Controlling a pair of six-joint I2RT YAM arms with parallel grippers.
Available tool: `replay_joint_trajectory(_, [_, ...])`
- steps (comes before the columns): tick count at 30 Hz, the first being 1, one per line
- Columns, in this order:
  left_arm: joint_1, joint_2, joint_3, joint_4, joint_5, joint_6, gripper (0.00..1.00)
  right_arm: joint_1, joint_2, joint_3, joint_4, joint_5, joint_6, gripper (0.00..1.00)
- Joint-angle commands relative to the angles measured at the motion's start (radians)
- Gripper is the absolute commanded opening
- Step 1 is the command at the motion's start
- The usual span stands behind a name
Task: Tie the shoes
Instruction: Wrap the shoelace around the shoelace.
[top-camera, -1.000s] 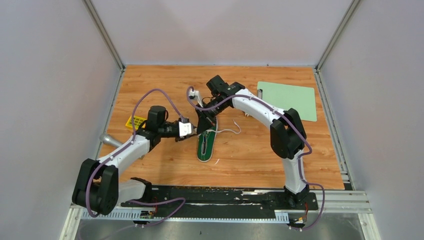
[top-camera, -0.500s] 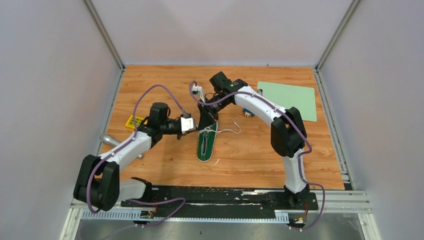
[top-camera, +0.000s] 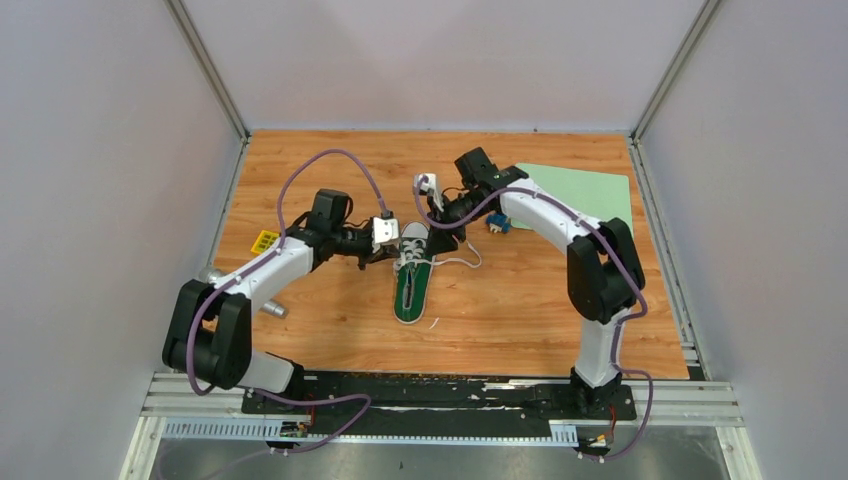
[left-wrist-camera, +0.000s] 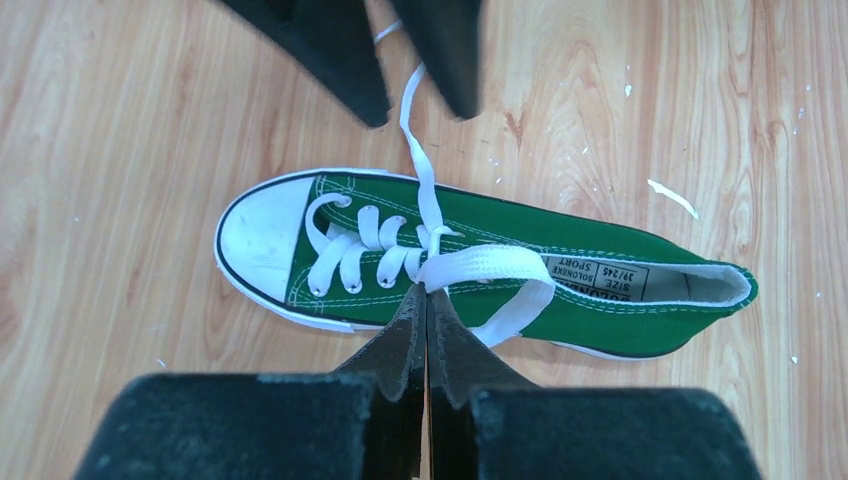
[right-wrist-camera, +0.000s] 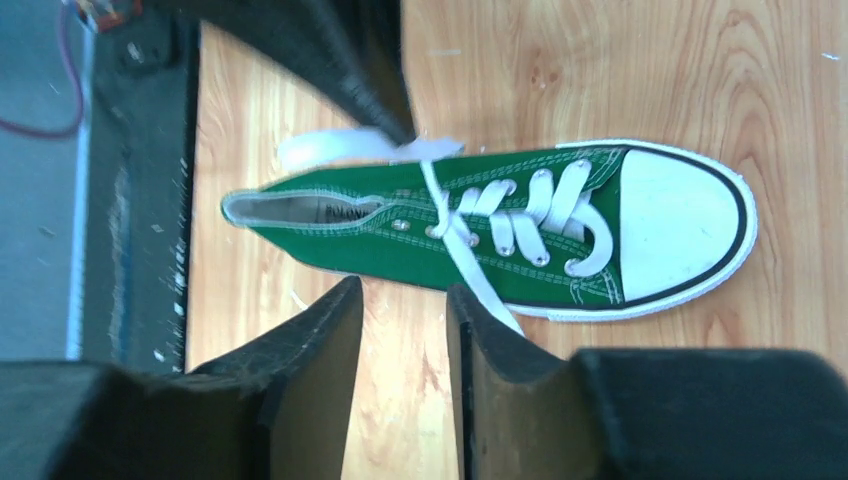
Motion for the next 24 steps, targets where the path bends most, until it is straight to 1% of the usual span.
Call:
replay_joint_trajectory(1, [-0.005, 0.039, 0.078, -0.124, 0.007, 0.035, 0.00, 0.037, -0.190, -0.203, 0.266, 0.049, -0.273, 0.41])
replay_joint_trajectory(3, [-0.005, 0.060, 0.096, -0.140, 0.010, 0.021, 0.00, 0.054, -0.244, -0.287, 0.377, 0.077, -0.336, 0.44])
replay_joint_trajectory(5, [-0.005, 0.071, 0.109, -0.146, 0.005, 0.003, 0.00, 0.068, -0.262, -0.323, 0.460, 0.085, -0.335, 0.46])
replay_joint_trajectory(6, [-0.005, 0.076, 0.117, -0.147, 0.001, -0.017, 0.00, 0.075, -0.264, -0.329, 0.489, 0.091, -0.311, 0.48])
replay_joint_trajectory(10, [-0.005, 0.090, 0.129, -0.130, -0.037, -0.097, 0.00, 0.101, -0.266, -0.352, 0.589, 0.125, -0.134, 0.50])
replay_joint_trajectory(14, [-0.005, 0.101, 0.138, -0.107, -0.065, -0.172, 0.00, 0.132, -0.274, -0.386, 0.615, 0.139, -0.059, 0.52])
replay_joint_trajectory(24, [-0.005, 0.115, 0.147, -0.083, -0.096, -0.286, 0.00, 0.176, -0.277, -0.413, 0.652, 0.195, -0.021, 0.53])
